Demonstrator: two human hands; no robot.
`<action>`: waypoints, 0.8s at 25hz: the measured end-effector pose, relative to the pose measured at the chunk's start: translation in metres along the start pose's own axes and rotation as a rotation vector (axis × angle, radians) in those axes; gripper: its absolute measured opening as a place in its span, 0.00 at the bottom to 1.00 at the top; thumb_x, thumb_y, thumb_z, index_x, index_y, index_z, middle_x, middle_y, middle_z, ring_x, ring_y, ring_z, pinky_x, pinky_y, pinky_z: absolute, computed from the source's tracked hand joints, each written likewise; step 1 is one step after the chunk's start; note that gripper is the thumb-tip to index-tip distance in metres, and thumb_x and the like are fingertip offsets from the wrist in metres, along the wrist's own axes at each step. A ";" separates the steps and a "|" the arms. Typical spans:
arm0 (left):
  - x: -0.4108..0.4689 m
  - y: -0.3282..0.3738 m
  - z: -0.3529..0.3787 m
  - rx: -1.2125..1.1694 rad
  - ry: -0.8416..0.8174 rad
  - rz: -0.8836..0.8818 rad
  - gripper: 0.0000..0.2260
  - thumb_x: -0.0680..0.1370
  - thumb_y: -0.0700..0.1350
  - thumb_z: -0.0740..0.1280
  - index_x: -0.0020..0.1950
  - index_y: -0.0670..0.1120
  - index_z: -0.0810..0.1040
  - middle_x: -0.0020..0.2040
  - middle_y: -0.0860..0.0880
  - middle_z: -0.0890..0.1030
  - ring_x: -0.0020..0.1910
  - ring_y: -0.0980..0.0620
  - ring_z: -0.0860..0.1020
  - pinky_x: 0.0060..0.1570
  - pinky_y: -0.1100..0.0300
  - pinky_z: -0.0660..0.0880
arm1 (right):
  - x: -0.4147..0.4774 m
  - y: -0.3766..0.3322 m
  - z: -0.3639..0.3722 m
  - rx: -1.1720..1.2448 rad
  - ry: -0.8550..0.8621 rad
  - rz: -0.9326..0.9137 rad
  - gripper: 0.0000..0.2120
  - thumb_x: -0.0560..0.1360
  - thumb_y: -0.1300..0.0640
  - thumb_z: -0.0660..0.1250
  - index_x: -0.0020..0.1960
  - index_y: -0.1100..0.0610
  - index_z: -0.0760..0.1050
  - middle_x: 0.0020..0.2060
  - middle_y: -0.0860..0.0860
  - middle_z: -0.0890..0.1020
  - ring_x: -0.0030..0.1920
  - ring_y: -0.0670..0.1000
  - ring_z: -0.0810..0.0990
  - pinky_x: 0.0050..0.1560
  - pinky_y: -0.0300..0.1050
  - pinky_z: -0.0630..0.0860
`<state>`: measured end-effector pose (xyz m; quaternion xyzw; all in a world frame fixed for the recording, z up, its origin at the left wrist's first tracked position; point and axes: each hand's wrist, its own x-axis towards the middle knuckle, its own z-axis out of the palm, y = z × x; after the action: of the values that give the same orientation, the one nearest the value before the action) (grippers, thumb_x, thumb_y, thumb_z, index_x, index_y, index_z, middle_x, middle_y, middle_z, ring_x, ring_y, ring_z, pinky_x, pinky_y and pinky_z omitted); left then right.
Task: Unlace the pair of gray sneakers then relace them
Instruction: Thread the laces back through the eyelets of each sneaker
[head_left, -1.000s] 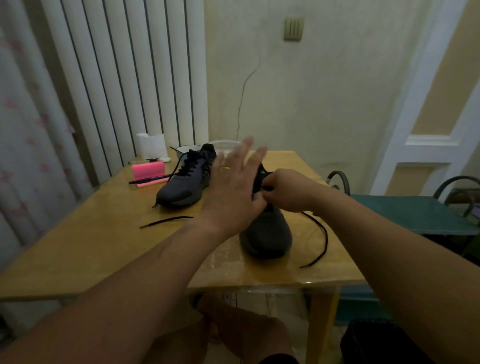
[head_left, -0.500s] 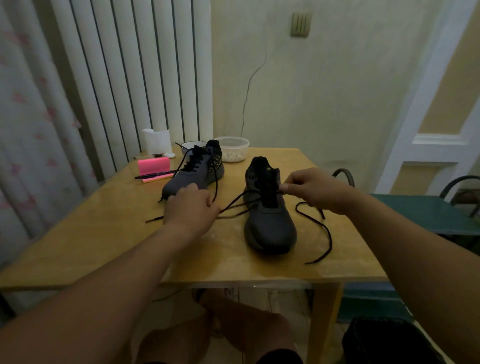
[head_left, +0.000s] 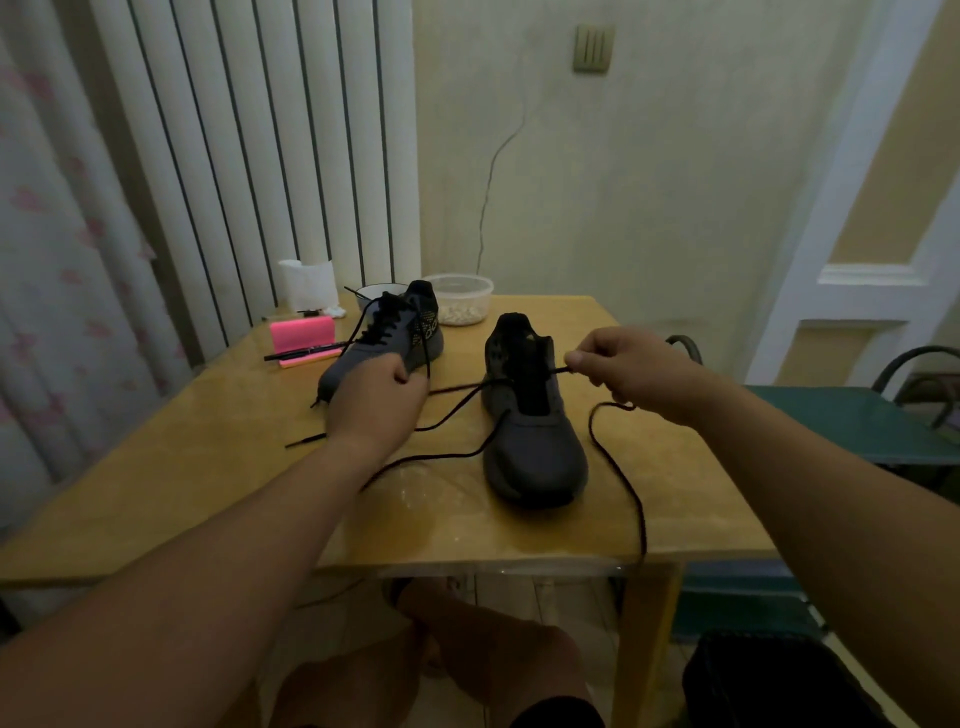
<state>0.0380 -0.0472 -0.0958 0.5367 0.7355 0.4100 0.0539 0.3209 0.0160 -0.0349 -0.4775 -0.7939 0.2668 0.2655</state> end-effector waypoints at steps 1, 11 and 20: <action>-0.002 -0.005 -0.001 0.141 0.011 -0.007 0.10 0.79 0.51 0.69 0.43 0.47 0.73 0.46 0.47 0.75 0.45 0.46 0.74 0.39 0.53 0.68 | 0.000 0.001 0.002 -0.007 0.010 0.001 0.13 0.83 0.47 0.67 0.52 0.57 0.81 0.41 0.54 0.80 0.36 0.52 0.75 0.38 0.49 0.73; -0.010 0.048 0.012 -0.354 -0.153 0.213 0.16 0.85 0.56 0.64 0.41 0.48 0.73 0.36 0.51 0.74 0.37 0.50 0.73 0.36 0.54 0.66 | 0.012 -0.019 0.013 0.119 0.013 -0.039 0.10 0.83 0.51 0.68 0.53 0.58 0.79 0.42 0.54 0.81 0.38 0.51 0.75 0.38 0.46 0.74; -0.012 0.018 0.017 0.141 -0.062 0.272 0.16 0.83 0.57 0.64 0.67 0.52 0.77 0.64 0.50 0.77 0.65 0.47 0.72 0.63 0.46 0.70 | 0.009 -0.007 0.019 0.078 -0.072 0.009 0.10 0.84 0.49 0.66 0.53 0.54 0.81 0.42 0.53 0.81 0.38 0.52 0.75 0.40 0.47 0.74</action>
<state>0.0657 -0.0463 -0.0995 0.6462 0.6811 0.3439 -0.0172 0.3002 0.0185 -0.0426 -0.4604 -0.7899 0.3156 0.2538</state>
